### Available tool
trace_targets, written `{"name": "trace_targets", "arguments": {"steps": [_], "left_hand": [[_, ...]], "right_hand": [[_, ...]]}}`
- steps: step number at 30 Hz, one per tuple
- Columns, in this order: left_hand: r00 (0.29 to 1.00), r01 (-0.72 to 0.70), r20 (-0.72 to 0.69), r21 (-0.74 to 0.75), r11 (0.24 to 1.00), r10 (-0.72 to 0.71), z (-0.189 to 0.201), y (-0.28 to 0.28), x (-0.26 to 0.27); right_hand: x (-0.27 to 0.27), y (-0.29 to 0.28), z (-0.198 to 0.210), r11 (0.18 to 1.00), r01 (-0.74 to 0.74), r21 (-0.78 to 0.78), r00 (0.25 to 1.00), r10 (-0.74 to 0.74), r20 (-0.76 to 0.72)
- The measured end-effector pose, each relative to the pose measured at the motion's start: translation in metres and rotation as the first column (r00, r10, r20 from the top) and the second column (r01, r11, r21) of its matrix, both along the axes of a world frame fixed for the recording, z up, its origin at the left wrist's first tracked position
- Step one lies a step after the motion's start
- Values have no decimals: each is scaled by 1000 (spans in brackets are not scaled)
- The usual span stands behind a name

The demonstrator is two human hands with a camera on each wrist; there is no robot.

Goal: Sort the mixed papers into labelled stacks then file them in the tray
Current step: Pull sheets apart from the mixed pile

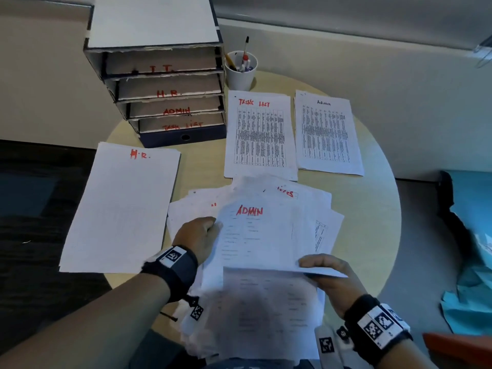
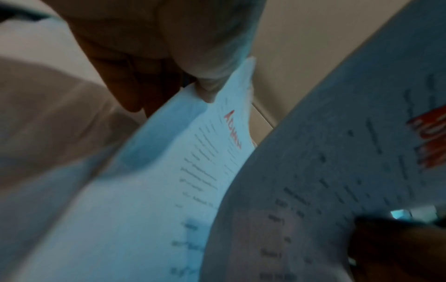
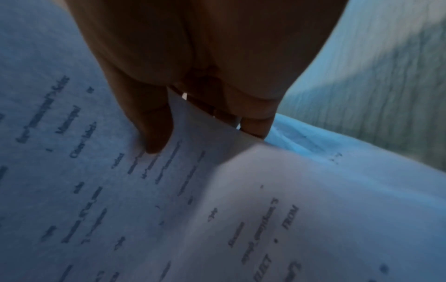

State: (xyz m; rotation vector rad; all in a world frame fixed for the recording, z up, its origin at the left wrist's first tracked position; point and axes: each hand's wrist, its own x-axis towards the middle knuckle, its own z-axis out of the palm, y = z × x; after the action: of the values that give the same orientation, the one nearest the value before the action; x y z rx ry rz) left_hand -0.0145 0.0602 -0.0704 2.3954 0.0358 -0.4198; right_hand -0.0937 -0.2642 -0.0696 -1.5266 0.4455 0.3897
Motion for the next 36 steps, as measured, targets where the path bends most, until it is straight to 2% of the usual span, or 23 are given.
{"name": "trace_targets", "arguments": {"steps": [2,4,6,8,10,12,15,19,21,22,23,25,27,28,29,31,33,36], "left_hand": [[994,54,96,13,998,-55,-2,8,-2],[992,50,110,42,998,-55,3,13,-3],[992,-15,123,9,1000,14,10,15,-3],[986,-72,147,-89,993,84,19,13,-5],[987,-88,107,-258,962,119,25,13,-8],[994,-69,54,-372,926,96,27,13,-14],[998,-60,-28,-443,895,53,25,13,-20],[989,-52,-146,-470,881,-19,29,12,-15],[976,-148,-210,-477,866,52,30,8,-8],[963,-219,-244,-458,861,115,28,4,-3],[954,-258,-246,-374,891,172,22,1,1],[961,-177,-219,-29,984,167,9,-9,5],[964,-16,-251,263,965,84,-1,-24,5],[963,8,-260,307,952,76,-2,-31,5],[959,-13,-266,291,956,94,-4,-35,6],[943,-145,-270,196,970,196,-5,-35,10],[941,-214,-232,155,964,246,-6,-28,10],[954,-226,-175,117,967,244,-6,-12,6]], "right_hand": [[1,3,4,1000,-26,7,999,25,29],[3,6,6,999,-39,12,998,38,45],[6,8,6,999,-33,4,998,33,51],[8,8,4,999,-36,-32,997,38,65],[8,6,2,992,-49,-116,990,64,125],[8,5,0,984,-41,-176,980,74,184],[9,11,7,989,-32,-147,983,58,173],[9,16,13,992,94,-82,991,-85,99],[6,14,13,995,97,-8,993,-96,69],[5,10,9,994,105,41,993,-107,48],[5,7,6,984,139,109,990,-142,20],[3,5,4,971,196,138,980,-199,2],[2,3,0,976,219,-25,976,-219,-9],[0,3,-2,969,215,-118,976,-218,-8],[-1,3,-3,956,214,-200,975,-220,-9],[-1,-1,-5,931,236,-278,966,-256,-37],[-3,-2,-4,926,261,-274,958,-283,-45],[-7,-3,5,935,241,-262,968,-251,-7]]}}
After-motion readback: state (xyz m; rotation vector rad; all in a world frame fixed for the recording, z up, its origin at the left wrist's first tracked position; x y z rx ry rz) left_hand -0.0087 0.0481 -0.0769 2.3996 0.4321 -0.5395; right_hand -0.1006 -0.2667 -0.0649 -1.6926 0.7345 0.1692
